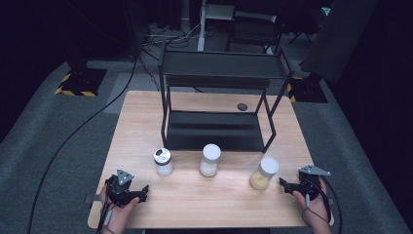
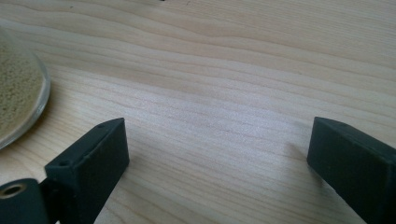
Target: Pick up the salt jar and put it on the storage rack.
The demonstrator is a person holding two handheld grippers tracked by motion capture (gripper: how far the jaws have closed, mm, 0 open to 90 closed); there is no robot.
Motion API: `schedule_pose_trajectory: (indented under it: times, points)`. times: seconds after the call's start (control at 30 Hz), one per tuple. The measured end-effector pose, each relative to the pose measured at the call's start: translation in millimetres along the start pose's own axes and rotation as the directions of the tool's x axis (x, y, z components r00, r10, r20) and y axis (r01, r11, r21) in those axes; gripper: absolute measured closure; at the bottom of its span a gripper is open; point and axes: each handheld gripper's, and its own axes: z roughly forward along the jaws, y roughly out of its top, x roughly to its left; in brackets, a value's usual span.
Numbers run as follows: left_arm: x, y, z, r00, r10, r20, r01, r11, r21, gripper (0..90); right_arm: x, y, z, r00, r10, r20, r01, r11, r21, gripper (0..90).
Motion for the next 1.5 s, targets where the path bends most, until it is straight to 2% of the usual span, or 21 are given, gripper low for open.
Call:
schedule_pose_trajectory:
  times: [0.27, 0.4, 0.57, 0.7, 0.73, 0.77, 0.83, 0.97, 1.5]
  points:
    - [-2.8, 0.0, 0.2, 0.9999, -0.013, -0.012, 0.013, 0.9999, -0.003, 2.1, 0.2, 0.2, 0.1, 1.0000, 0.000, 0.001, 0.000, 1.0000, 0.000, 5.2]
    - [-4.6, 2.0, -1.4, 0.9997, -0.019, -0.014, 0.019, 0.9998, -0.007, 5.9, 0.2, 0.1, 0.1, 1.0000, 0.000, 0.001, 0.000, 1.0000, 0.000, 5.2]
    - [-7.4, 2.7, -8.1, 0.9998, -0.021, 0.002, 0.021, 0.9986, -0.048, 5.5, 0.2, 0.1, 0.1, 1.0000, 0.000, 0.001, 0.000, 1.0000, 0.000, 5.2]
    - [-8.5, 2.3, -16.7, 0.9992, -0.033, 0.022, 0.035, 0.9941, -0.103, 5.5, 0.2, 0.2, 0.1, 1.0000, 0.000, 0.001, 0.000, 1.0000, 0.001, 5.2]
    - [-8.5, 2.3, -16.7, 0.9992, -0.033, 0.022, 0.035, 0.9941, -0.103, 5.5, 0.2, 0.1, 0.1, 1.0000, 0.000, 0.001, 0.000, 1.0000, 0.000, 5.2]
    - [-10.1, 1.9, -21.1, 0.9993, -0.029, 0.026, 0.032, 0.9908, -0.131, 5.5, 0.2, 0.2, 0.1, 1.0000, 0.000, 0.001, 0.000, 1.0000, 0.001, 5.2]
    - [-10.9, 1.7, -23.2, 0.9992, -0.027, 0.028, 0.031, 0.9891, -0.144, 5.5, 0.2, 0.2, 0.1, 1.0000, 0.000, 0.001, 0.000, 1.0000, 0.001, 5.2]
    - [-15.1, 1.2, -31.1, 0.9988, -0.020, 0.044, 0.029, 0.9803, -0.195, 5.5, 0.2, 0.2, 0.1, 1.0000, 0.000, 0.001, 0.000, 1.0000, 0.001, 5.2]
    - [-23.5, 1.4, -38.1, 0.9976, 0.009, 0.069, 0.013, 0.9507, -0.310, 5.5, 1.6, -0.1, 0.0, 1.0000, 0.002, 0.005, -0.002, 1.0000, 0.000, 5.2]
